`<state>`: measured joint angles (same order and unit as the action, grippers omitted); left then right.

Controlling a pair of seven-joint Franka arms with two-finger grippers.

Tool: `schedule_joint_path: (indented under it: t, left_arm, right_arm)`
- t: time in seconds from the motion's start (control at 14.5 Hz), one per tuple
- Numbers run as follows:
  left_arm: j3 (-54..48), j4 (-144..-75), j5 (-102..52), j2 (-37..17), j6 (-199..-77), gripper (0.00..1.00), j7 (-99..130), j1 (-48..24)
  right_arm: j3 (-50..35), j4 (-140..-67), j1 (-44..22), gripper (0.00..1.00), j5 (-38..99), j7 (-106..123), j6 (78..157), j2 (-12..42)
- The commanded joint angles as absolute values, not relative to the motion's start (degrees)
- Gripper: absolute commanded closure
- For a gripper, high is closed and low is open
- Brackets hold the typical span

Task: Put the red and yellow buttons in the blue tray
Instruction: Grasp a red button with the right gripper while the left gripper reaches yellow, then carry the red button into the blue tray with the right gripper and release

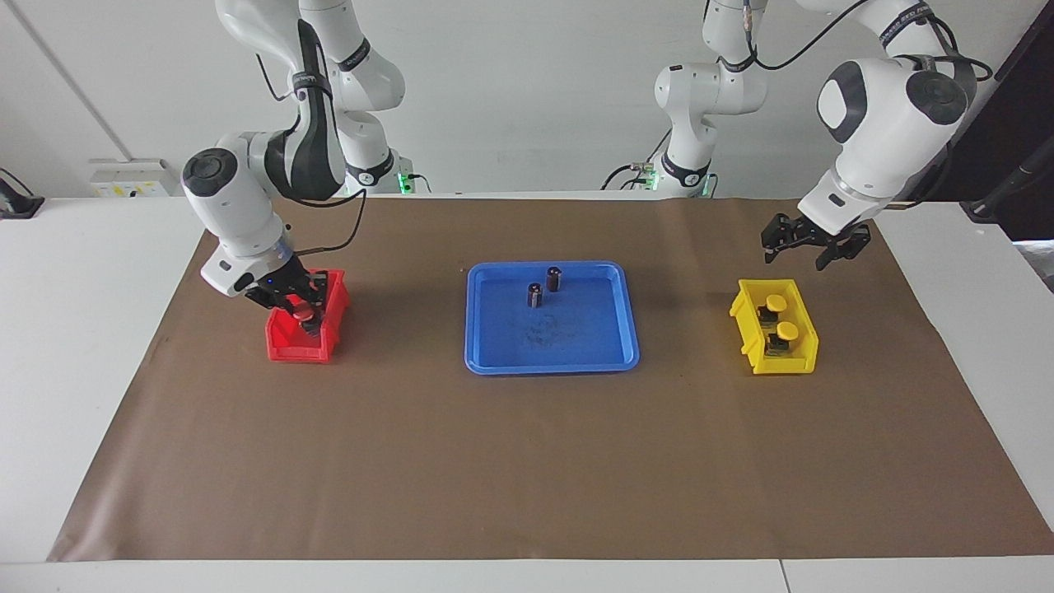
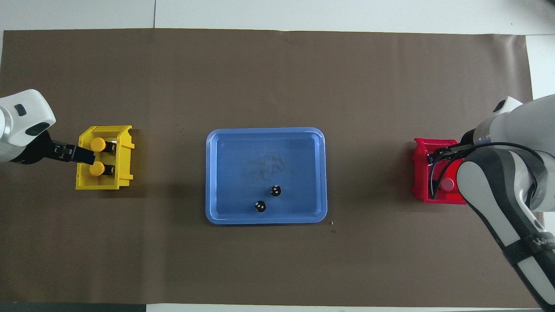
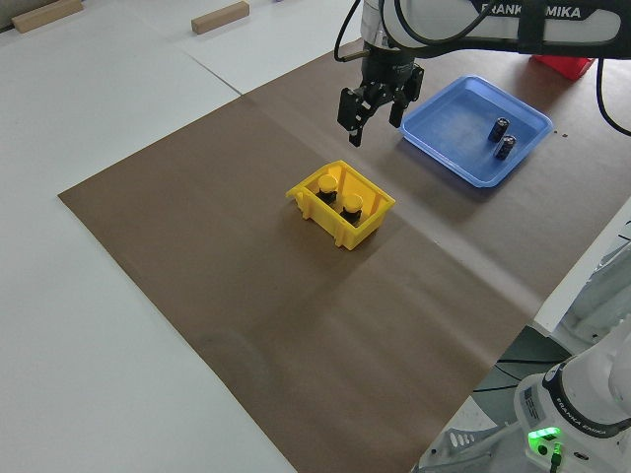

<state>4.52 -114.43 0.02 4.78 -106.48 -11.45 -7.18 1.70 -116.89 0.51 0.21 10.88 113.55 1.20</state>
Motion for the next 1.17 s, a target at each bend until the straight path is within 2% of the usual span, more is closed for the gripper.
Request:
schedule_joint_path:
  t: [0.0,0.14,0.21,0.28,0.41,0.62,0.83,1.1]
  left_arm:
    - [4.1,-120.2,1.0,6.3,-112.6,0.28,-12.3,-4.2]
    - [4.1,-122.3,1.0,5.7,-114.1,0.33,-11.9,-3.5]
    - [4.1,-123.4,1.1,5.5,-114.3,0.35,-11.6,-3.5]
    - [4.1,-124.5,1.0,5.5,-115.0,0.41,-11.3,-3.5]
    - [4.1,-125.0,1.0,5.0,-116.1,0.45,-8.6,-3.5]
    - [4.1,-125.1,1.0,2.6,-118.0,0.45,-6.8,-3.5]
    - [4.0,-125.2,0.9,0.6,-121.5,0.45,-2.3,-3.8]
    - [4.0,-125.7,1.0,0.6,-122.7,0.39,-1.2,-5.3]
  right_arm:
    - [1.8,-97.7,-2.1,0.76,1.0,11.9,98.6,8.2]
    - [1.7,-93.0,-6.6,0.76,1.4,7.5,96.1,9.7]
    - [1.7,-91.6,-10.3,0.76,1.3,3.1,96.4,10.4]
    - [1.8,-91.1,-15.8,0.76,0.9,-3.6,97.5,11.2]
    - [1.7,-92.4,-23.1,0.82,1.2,-16.2,105.5,12.7]
    - [1.5,-91.8,-27.4,0.82,1.7,-22.0,112.9,17.1]
    - [1.5,-89.0,-33.2,0.82,0.5,-29.9,113.7,24.2]
    - [1.5,-90.6,-34.4,0.81,0.8,-31.3,116.4,25.1]
